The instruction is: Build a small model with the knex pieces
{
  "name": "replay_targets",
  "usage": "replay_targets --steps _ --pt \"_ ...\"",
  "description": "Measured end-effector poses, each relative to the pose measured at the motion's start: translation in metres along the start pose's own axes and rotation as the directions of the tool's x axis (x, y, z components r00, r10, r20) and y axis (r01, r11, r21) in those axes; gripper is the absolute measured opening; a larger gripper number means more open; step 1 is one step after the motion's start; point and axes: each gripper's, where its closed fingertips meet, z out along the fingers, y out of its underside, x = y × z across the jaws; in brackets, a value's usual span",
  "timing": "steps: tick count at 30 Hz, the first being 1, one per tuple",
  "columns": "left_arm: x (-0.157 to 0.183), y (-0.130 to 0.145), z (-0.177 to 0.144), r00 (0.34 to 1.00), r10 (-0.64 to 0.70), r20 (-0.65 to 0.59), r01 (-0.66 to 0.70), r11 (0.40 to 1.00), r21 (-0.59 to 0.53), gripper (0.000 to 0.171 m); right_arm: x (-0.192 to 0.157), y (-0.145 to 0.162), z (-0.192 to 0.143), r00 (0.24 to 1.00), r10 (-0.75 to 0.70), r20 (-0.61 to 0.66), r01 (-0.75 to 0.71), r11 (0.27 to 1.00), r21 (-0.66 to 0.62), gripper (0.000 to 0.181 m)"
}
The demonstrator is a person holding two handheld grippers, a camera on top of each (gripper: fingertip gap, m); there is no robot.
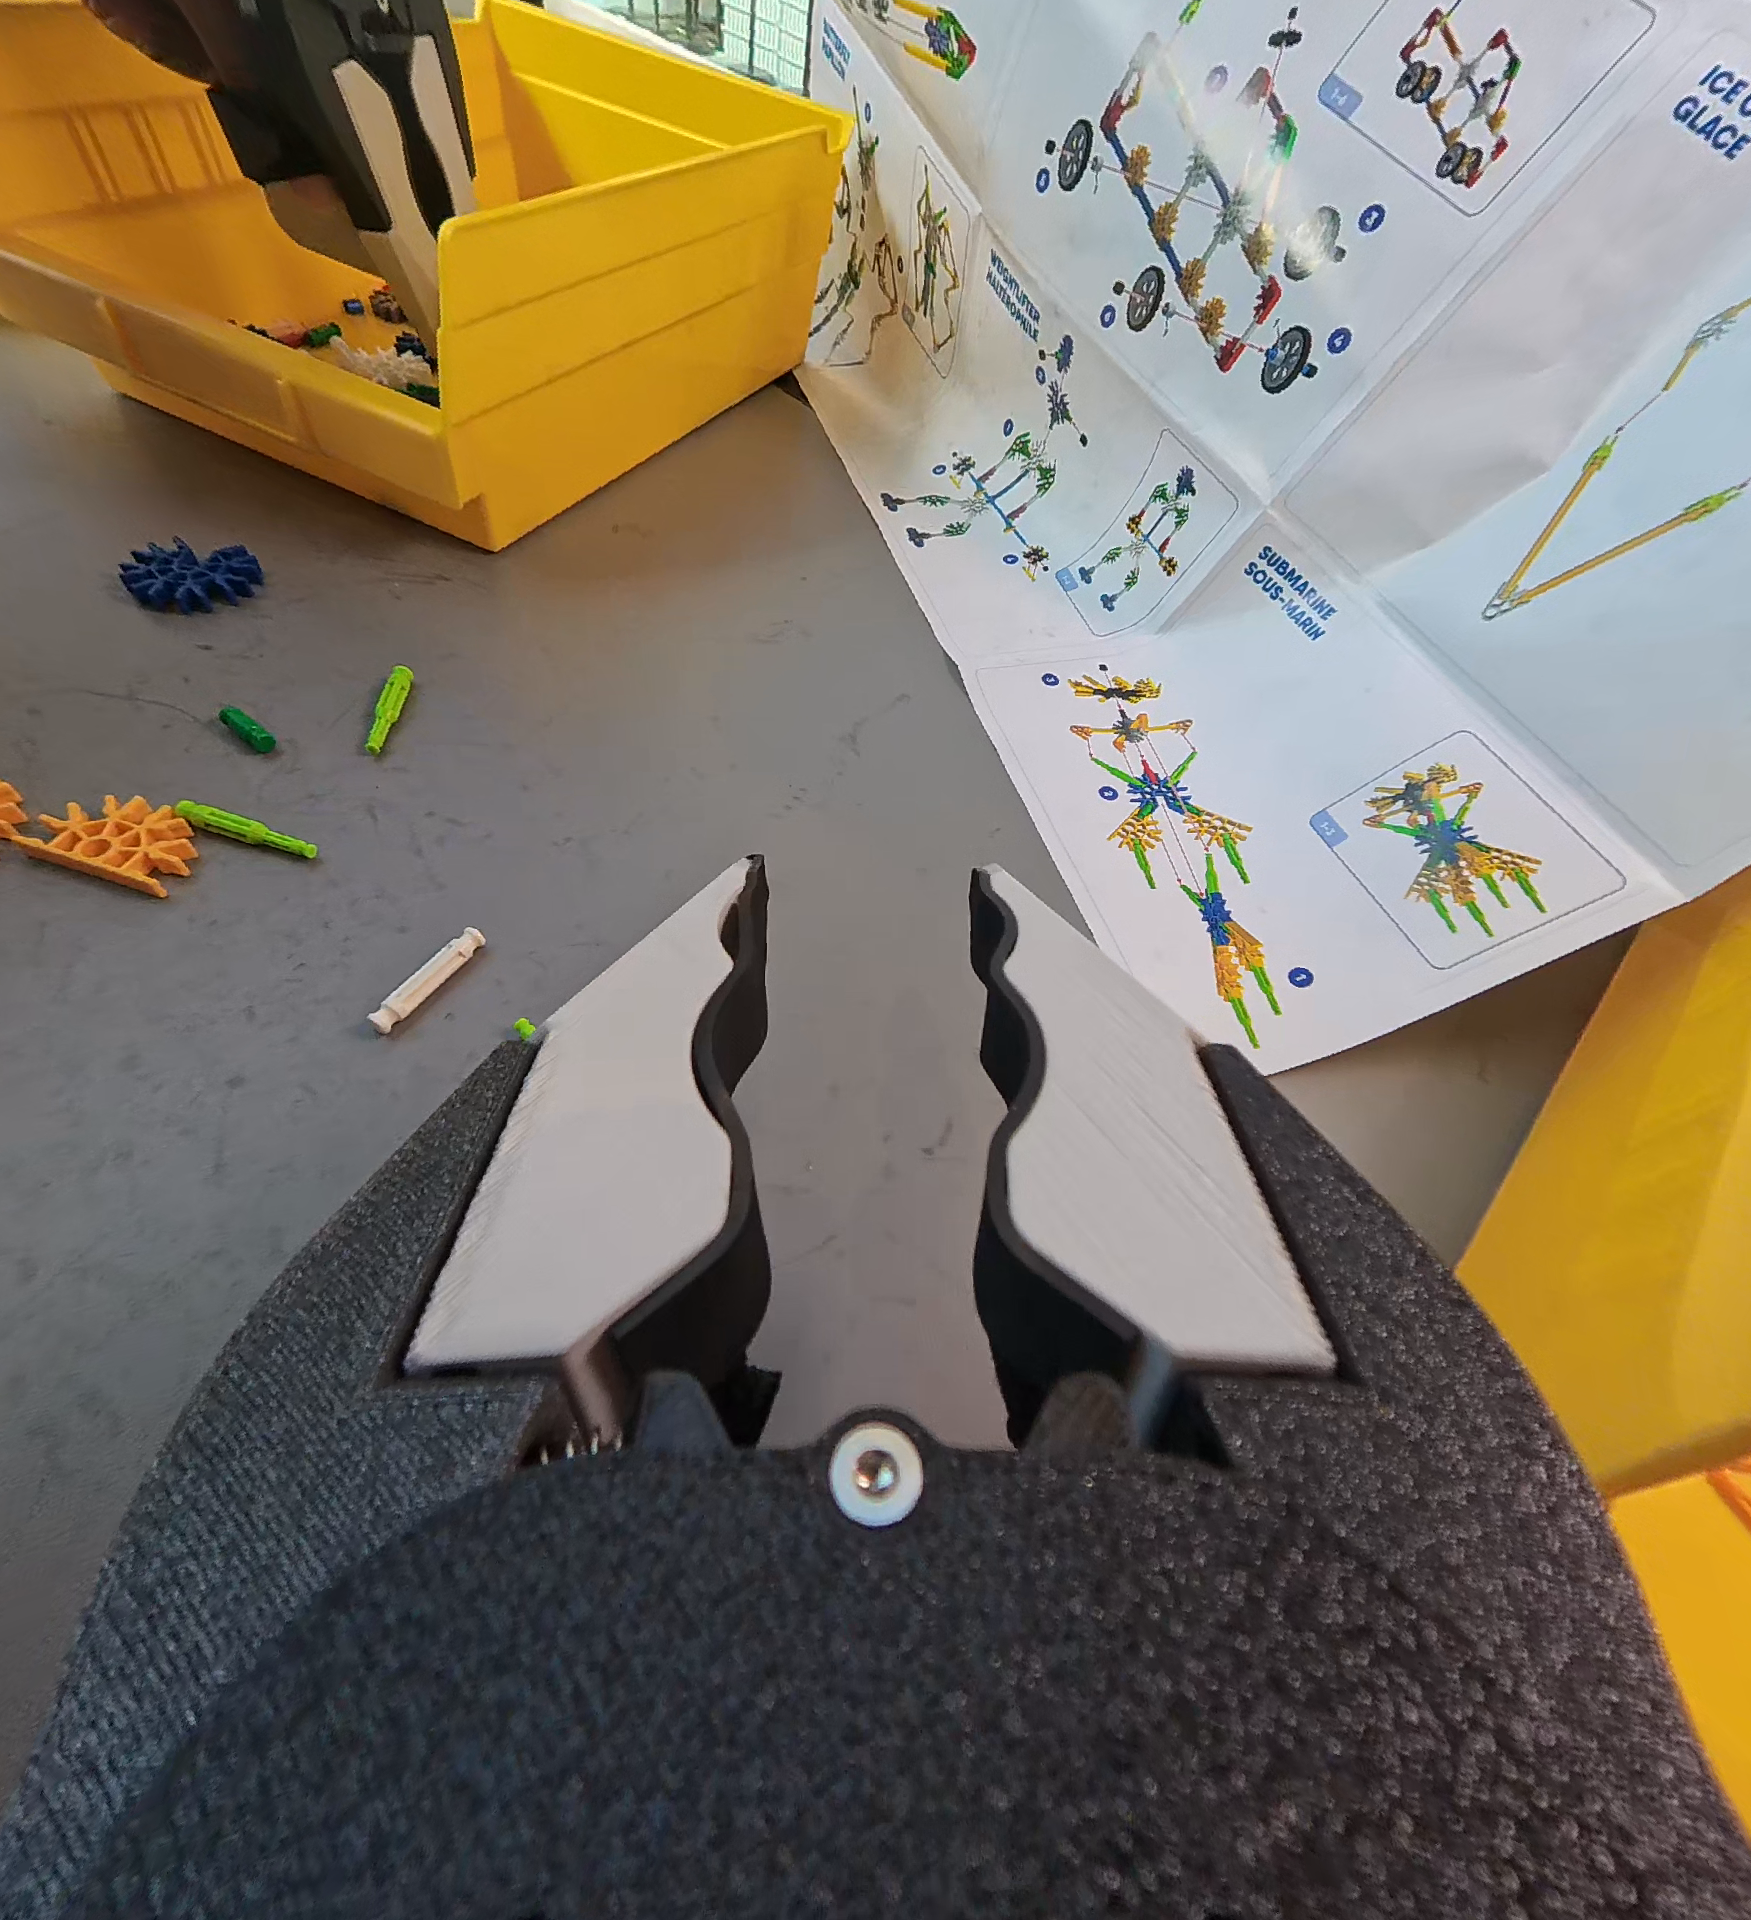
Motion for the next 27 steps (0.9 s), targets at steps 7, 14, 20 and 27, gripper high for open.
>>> replay_targets --steps 7,14,20,27 --pt "-0.002 0.006 0.005 1.000 -0.021 0.011 0.021 0.999 -0.024 0.006 -0.001 0.000 0.000 1.000 -0.007 0.002 0.007 1.000 -0.004 0.037" --pt "0.049 -0.032 -0.063 0.986 0.102 0.131 -0.131 0.963 0.238 0.005 0.003 -0.003 -0.003 1.000 -0.004 -0.013 0.004 1.000 0.011 0.037" --pt "0.206 -0.049 -0.074 0.926 0.365 0.092 -0.367 0.822 0.436 0.006 -0.003 0.000 0.001 1.000 -0.016 0.001 0.016 1.000 -0.013 0.037" --pt "0.285 -0.054 -0.006 0.900 0.434 -0.052 -0.362 0.807 0.466 0.006 -0.014 0.006 0.006 0.998 -0.062 0.026 0.063 0.997 -0.033 0.032"
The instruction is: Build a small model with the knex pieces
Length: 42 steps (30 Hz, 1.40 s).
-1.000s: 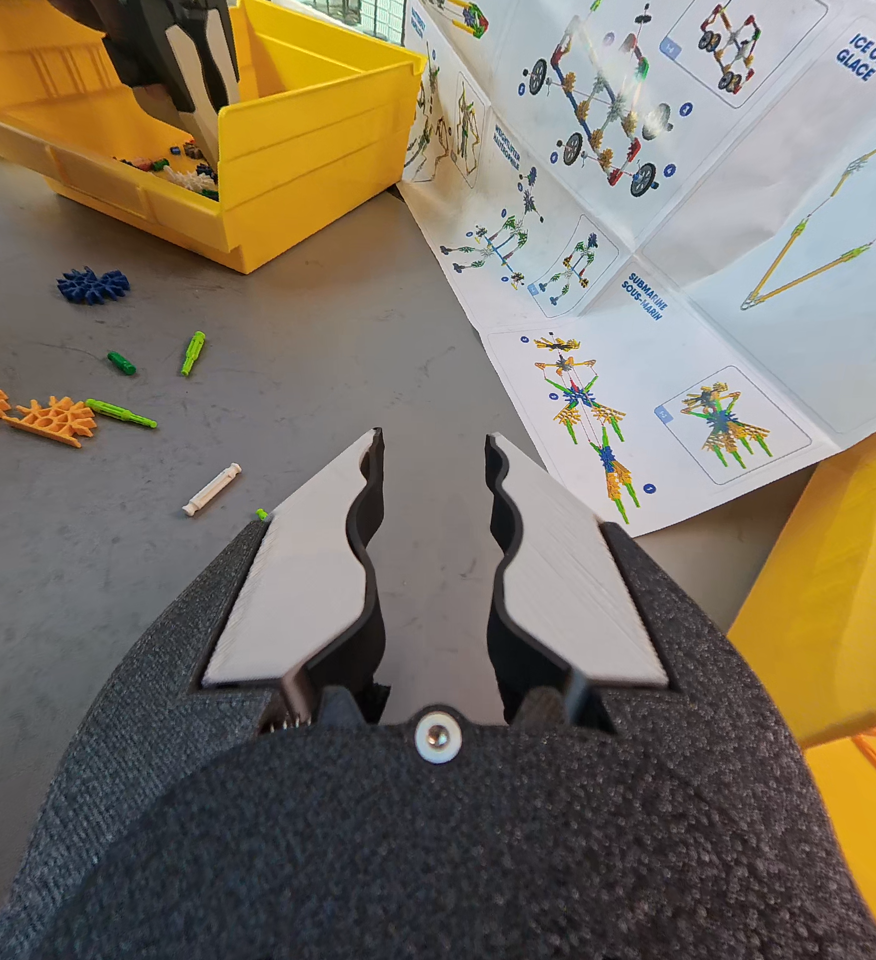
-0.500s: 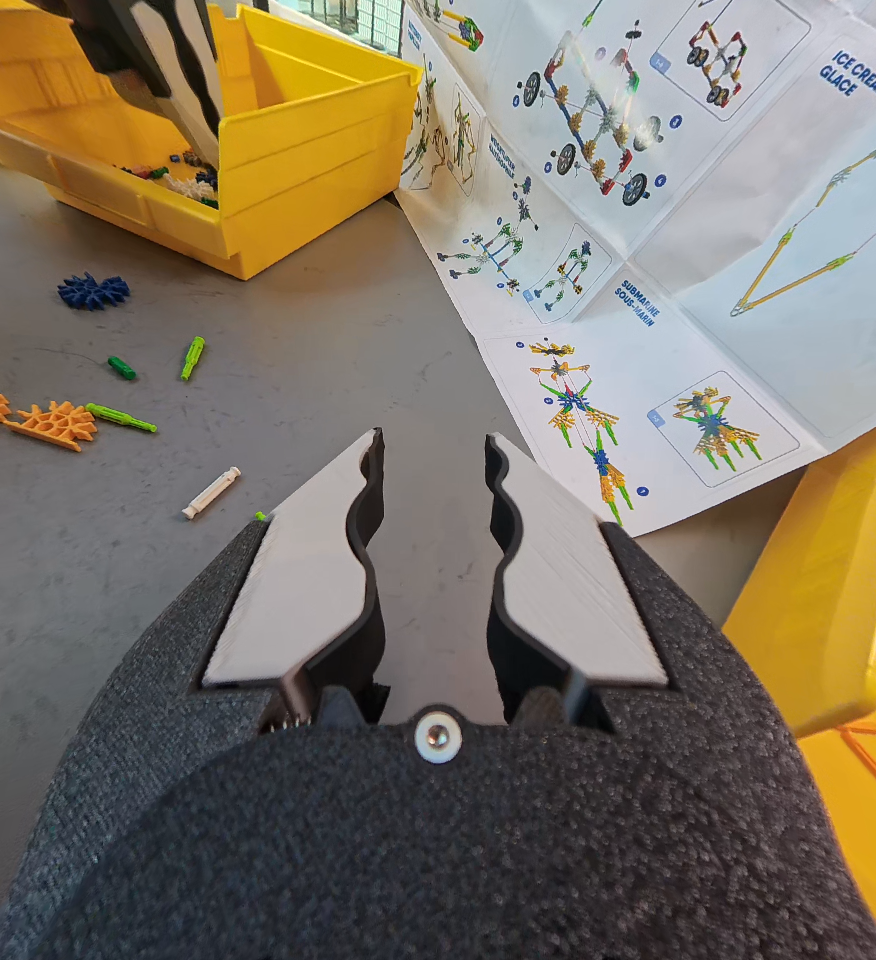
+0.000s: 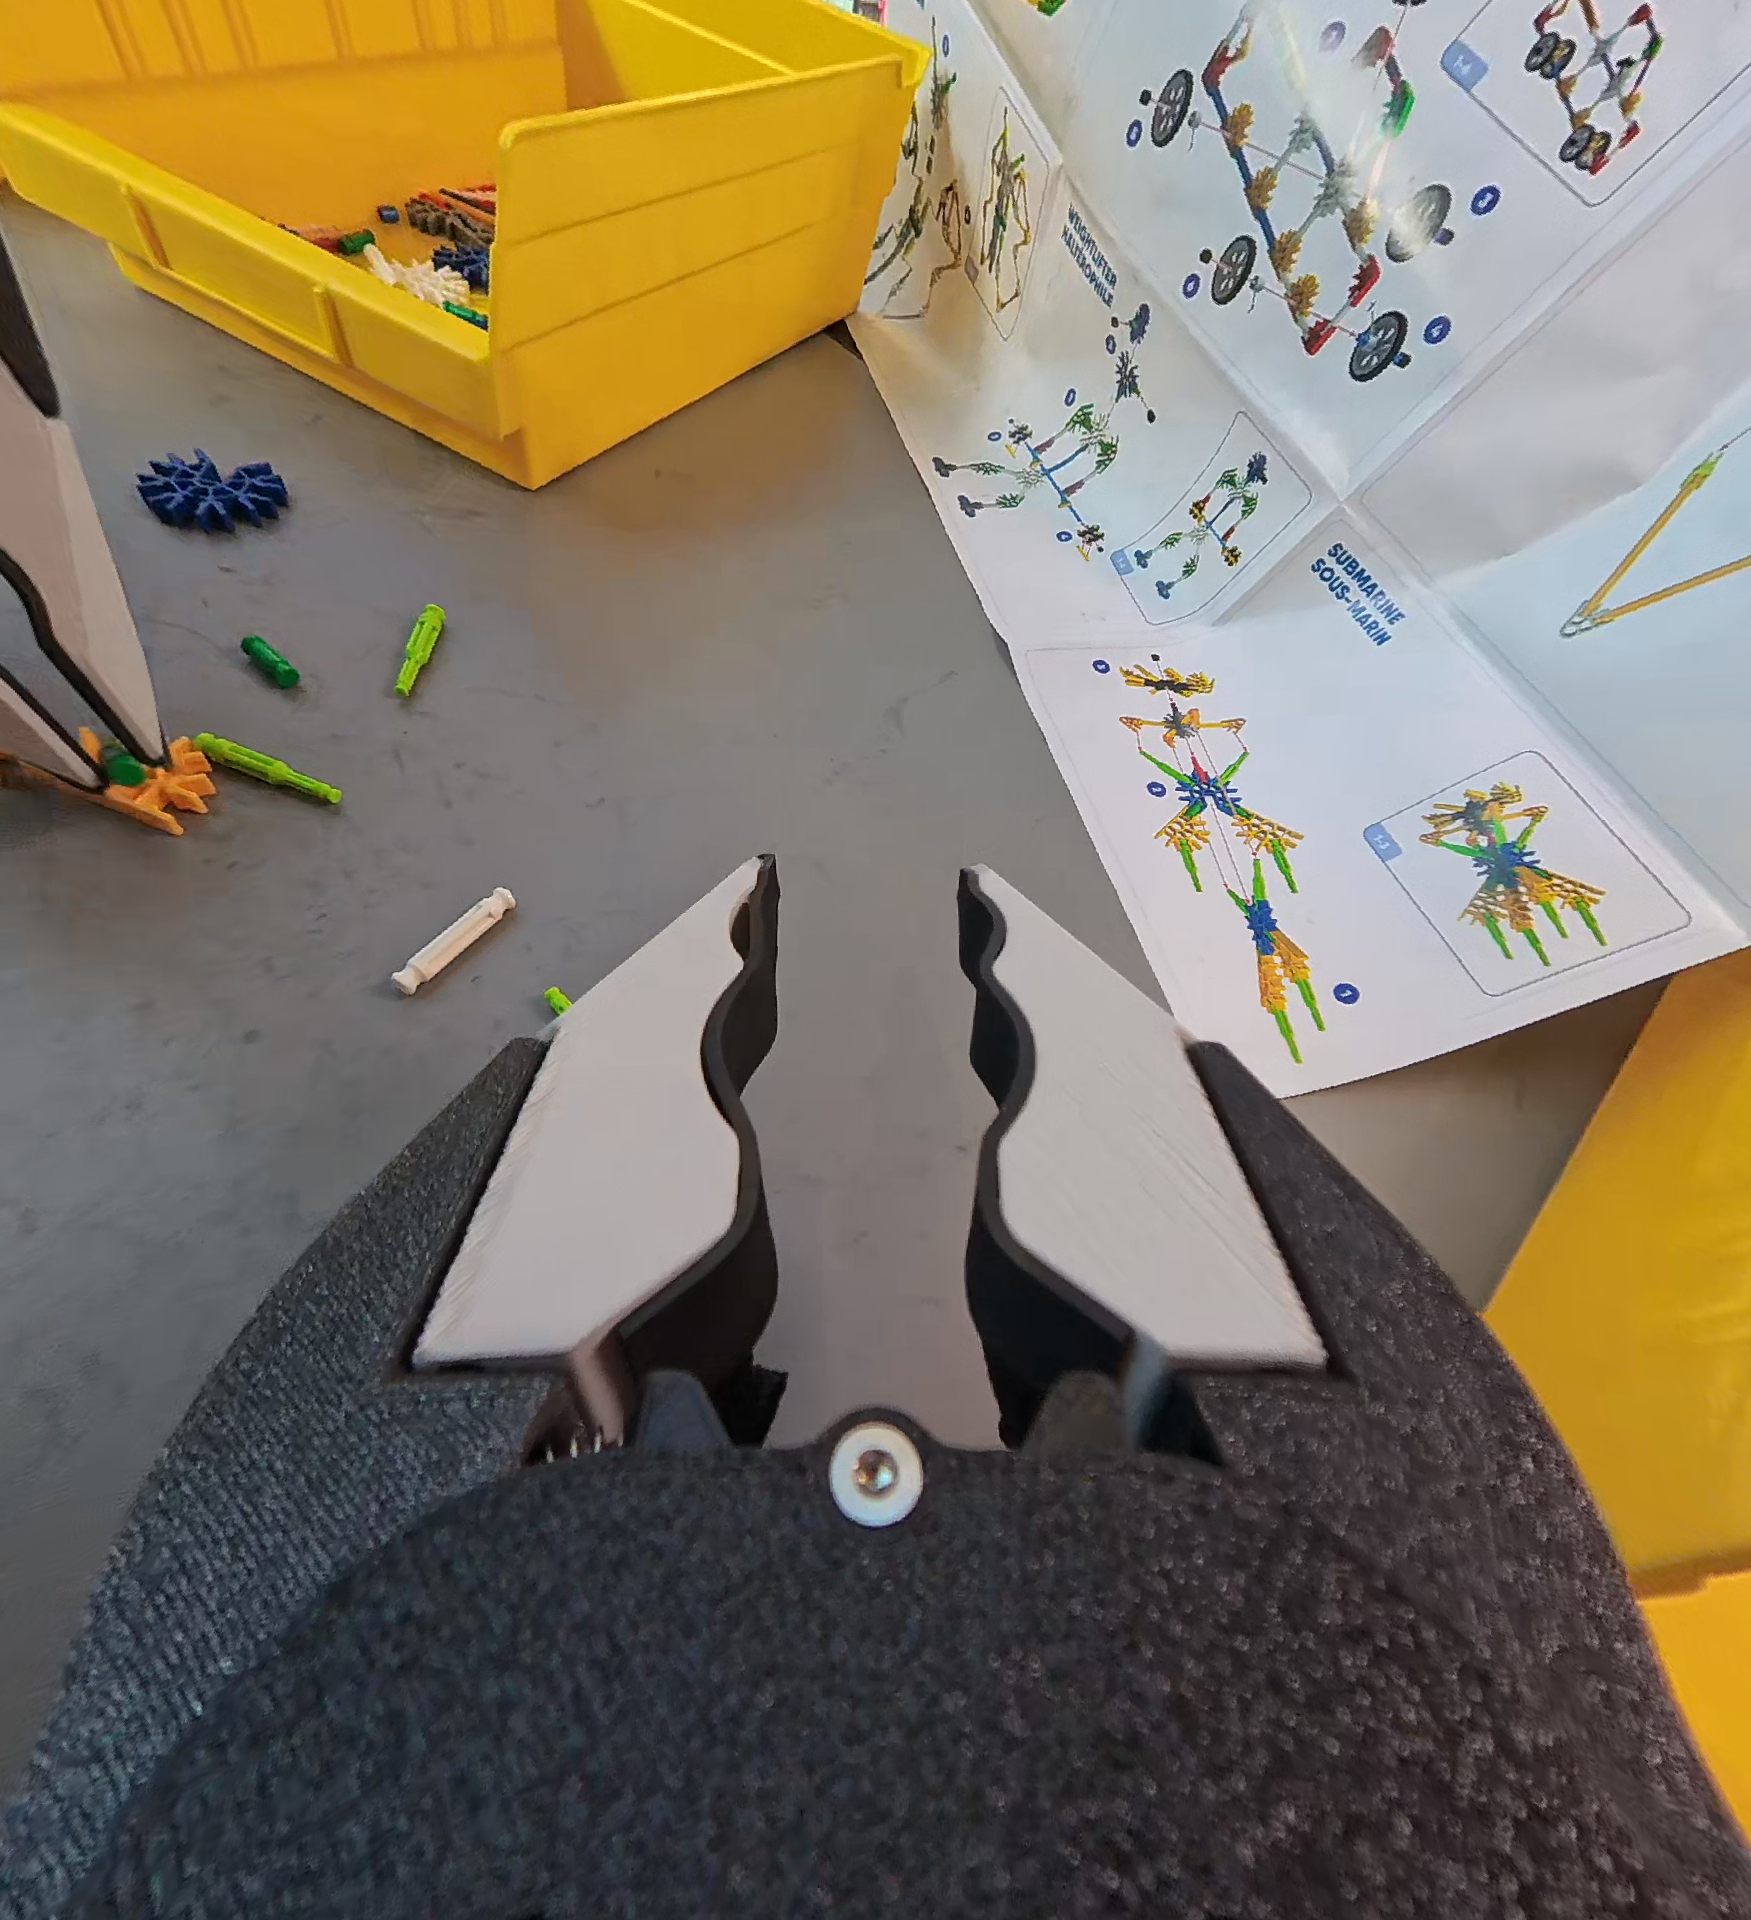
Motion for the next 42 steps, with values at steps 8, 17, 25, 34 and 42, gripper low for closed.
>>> replay_targets --steps 8,17,25,34,42 --pt "0.007 -0.002 0.020 1.000 -0.008 -0.013 0.008 1.000 0.006 0.009 -0.014 0.004 0.005 0.997 -0.064 0.038 0.065 0.998 -0.027 0.029" --pt "-0.056 0.036 -0.064 0.940 -0.275 0.200 0.232 0.949 0.214 0.023 -0.018 0.002 0.004 0.996 -0.068 0.056 0.069 0.997 -0.019 0.029" --pt "-0.070 0.098 -0.056 0.897 -0.350 0.269 0.317 0.935 0.158 0.045 -0.064 -0.006 0.001 0.951 -0.222 0.216 0.216 0.975 0.049 0.029" --pt "-0.074 0.104 -0.051 0.883 -0.401 0.244 0.366 0.914 0.176 0.027 -0.132 -0.002 -0.007 0.826 -0.292 0.482 0.287 0.954 0.086 0.029" --pt "-0.040 0.028 -0.057 0.942 -0.301 0.148 0.231 0.901 0.367 0.025 -0.162 0.008 0.011 0.765 -0.228 0.602 0.332 0.941 -0.067 0.026"
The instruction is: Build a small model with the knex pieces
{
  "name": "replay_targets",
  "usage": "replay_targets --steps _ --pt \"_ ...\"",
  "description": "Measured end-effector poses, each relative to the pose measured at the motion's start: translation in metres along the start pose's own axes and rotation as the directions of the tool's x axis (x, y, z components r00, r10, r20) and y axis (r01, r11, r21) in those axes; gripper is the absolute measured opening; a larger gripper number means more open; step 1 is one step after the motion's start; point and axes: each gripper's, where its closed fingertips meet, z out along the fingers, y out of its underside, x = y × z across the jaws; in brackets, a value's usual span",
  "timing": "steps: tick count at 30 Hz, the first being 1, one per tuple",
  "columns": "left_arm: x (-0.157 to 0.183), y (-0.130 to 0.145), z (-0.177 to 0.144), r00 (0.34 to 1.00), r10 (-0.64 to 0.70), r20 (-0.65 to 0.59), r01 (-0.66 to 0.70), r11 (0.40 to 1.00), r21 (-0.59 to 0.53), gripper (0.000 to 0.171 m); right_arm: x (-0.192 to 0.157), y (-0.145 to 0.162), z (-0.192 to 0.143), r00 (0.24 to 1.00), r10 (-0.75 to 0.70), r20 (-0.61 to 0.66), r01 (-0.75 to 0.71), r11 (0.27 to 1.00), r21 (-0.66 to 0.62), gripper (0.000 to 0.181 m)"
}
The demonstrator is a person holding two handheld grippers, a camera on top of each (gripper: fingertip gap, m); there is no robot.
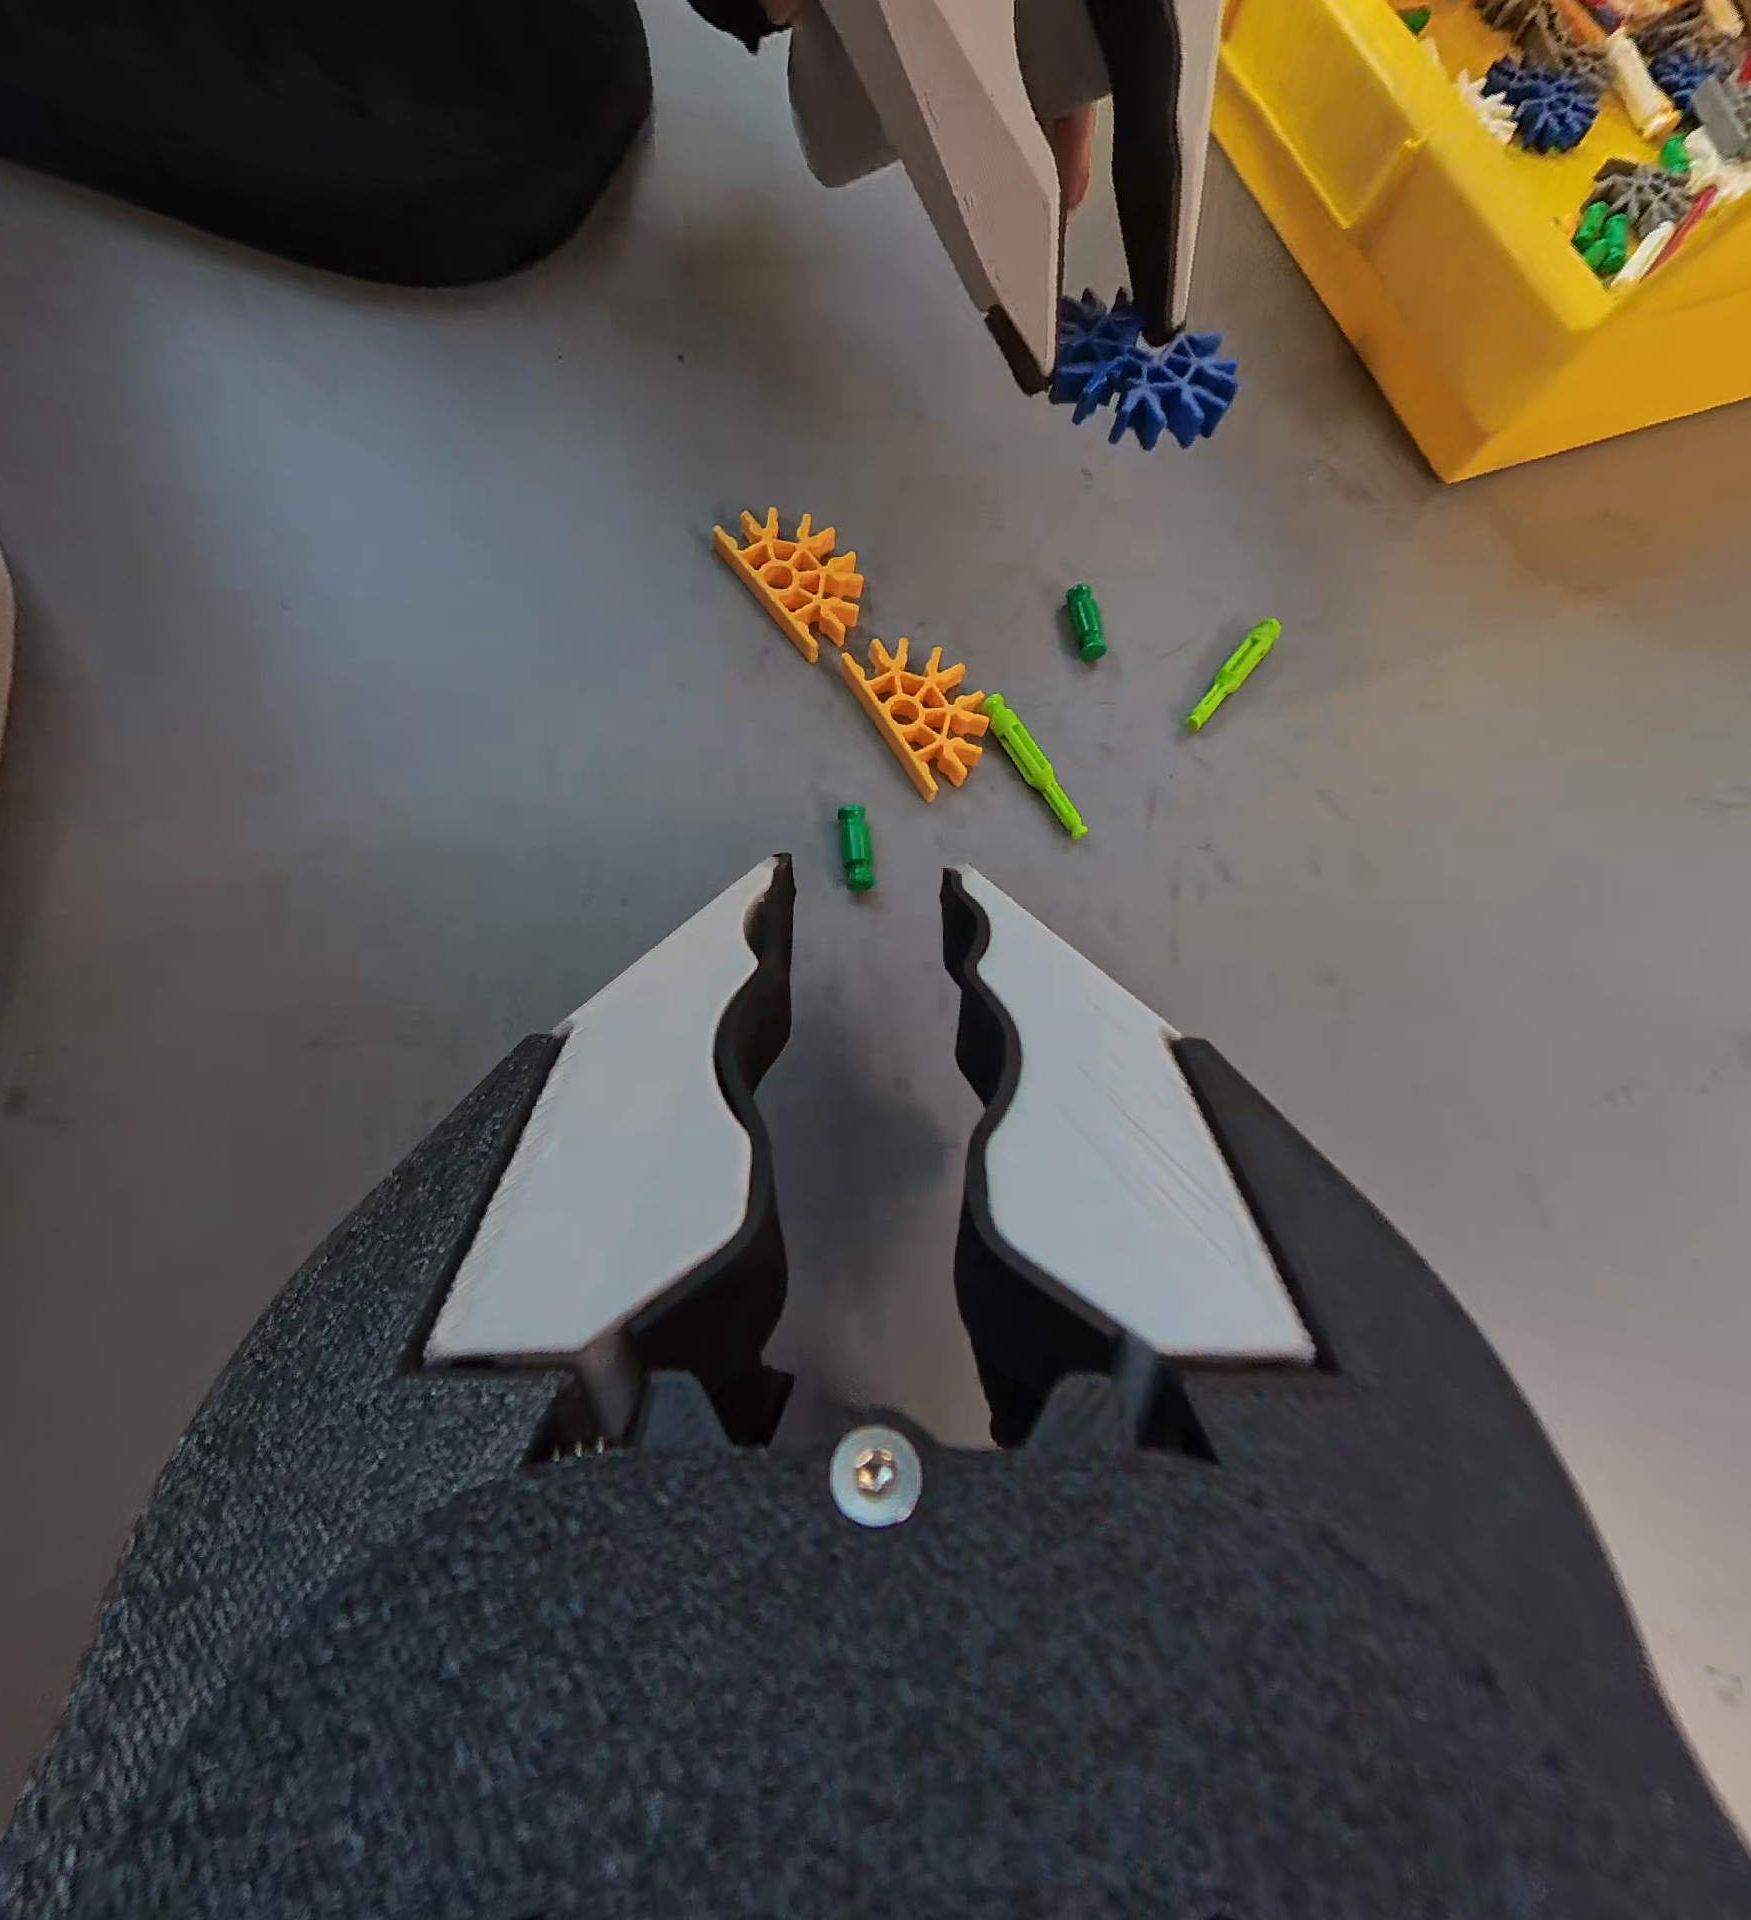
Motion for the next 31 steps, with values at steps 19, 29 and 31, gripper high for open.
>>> replay_targets --steps 19,29,31 --pt "0.076 0.013 0.060 0.995 0.066 -0.080 -0.080 0.979 -0.189 0.027 0.002 0.028 -0.023 0.997 0.066 0.028 -0.063 0.993 -0.102 0.003" --pt "0.081 0.009 0.048 0.977 0.117 -0.180 -0.143 0.980 -0.136 0.027 -0.001 0.024 -0.017 0.997 0.075 0.005 -0.074 0.993 -0.095 0.003" --pt "0.081 0.012 0.050 0.974 0.130 -0.188 -0.158 0.977 -0.144 0.027 0.000 0.025 -0.016 0.997 0.072 -0.002 -0.072 0.993 -0.097 0.003"
